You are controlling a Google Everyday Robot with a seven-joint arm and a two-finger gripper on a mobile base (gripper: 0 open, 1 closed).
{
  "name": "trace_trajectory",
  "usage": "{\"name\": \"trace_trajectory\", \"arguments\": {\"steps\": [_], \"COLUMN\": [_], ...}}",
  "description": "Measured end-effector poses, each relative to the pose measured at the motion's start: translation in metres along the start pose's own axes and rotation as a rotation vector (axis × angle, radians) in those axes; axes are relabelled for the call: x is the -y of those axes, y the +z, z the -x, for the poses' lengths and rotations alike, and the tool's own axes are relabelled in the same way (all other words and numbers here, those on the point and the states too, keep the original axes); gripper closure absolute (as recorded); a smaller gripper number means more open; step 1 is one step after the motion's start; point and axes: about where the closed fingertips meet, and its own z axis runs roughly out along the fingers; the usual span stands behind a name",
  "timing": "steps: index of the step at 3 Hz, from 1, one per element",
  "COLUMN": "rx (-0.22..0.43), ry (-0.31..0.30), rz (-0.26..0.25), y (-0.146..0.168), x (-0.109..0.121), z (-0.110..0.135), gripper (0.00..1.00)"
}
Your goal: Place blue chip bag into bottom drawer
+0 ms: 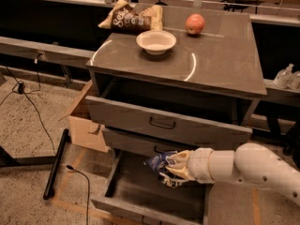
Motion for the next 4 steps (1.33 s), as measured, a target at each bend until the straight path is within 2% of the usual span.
{"name": "trace_trajectory", "arguments": {"steps": [1,2,3,4], "rx": [0.019,0.017,0.004,-0.009], "ry": [-0.014,-0.003,0.035,0.066], "rz": [-0.030,-0.040,-0.044,-0.074], "y": [0.052,0.101,0.139,0.176], "x": [0.015,0.014,0.001,-0.002], "z": [-0.030,-0.063,-0.098,-0.131], "gripper": [1.00,1.00,1.00,1.00]}}
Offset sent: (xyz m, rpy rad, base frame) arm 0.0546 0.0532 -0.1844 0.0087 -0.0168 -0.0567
